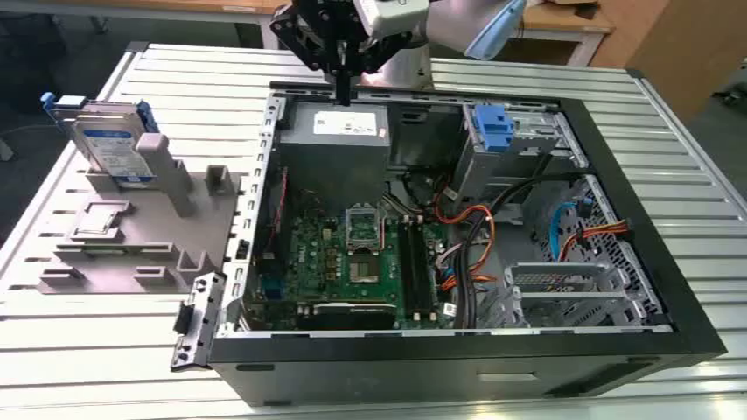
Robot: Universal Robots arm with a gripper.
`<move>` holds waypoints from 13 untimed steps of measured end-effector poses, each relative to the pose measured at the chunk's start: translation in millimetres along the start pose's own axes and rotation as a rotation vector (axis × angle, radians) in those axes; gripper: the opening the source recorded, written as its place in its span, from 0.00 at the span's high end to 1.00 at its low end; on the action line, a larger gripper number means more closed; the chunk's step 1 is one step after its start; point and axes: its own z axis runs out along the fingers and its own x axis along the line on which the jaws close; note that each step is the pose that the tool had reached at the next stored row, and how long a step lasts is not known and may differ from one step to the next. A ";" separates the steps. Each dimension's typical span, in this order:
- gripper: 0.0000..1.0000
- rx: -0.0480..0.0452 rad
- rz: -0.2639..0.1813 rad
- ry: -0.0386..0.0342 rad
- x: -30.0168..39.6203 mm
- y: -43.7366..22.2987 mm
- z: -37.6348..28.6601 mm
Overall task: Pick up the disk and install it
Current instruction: 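Reach for the disk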
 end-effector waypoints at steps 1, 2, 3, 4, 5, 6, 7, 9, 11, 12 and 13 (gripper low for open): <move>0.90 0.0000 0.000 0.0000 0.0 0.0 0.0; 0.90 0.0000 0.000 0.0000 0.0 0.0 0.0; 0.90 -0.0001 0.000 0.0000 0.0 0.0 0.0; 0.90 0.0000 0.000 0.0000 0.0 0.0 0.0; 0.90 0.0000 0.000 0.0000 0.1 0.0 0.0; 0.90 0.0000 0.000 0.0000 0.5 0.0 0.0; 0.90 0.0001 0.000 0.0000 1.5 -0.1 -0.1; 0.90 0.0000 0.000 0.0000 4.3 -0.3 -0.1; 0.90 0.0000 0.000 0.0000 8.9 -0.7 -0.2; 0.90 0.0000 0.000 0.0000 11.8 -0.9 -0.3; 0.90 0.0000 0.000 0.0000 14.9 -1.0 -0.4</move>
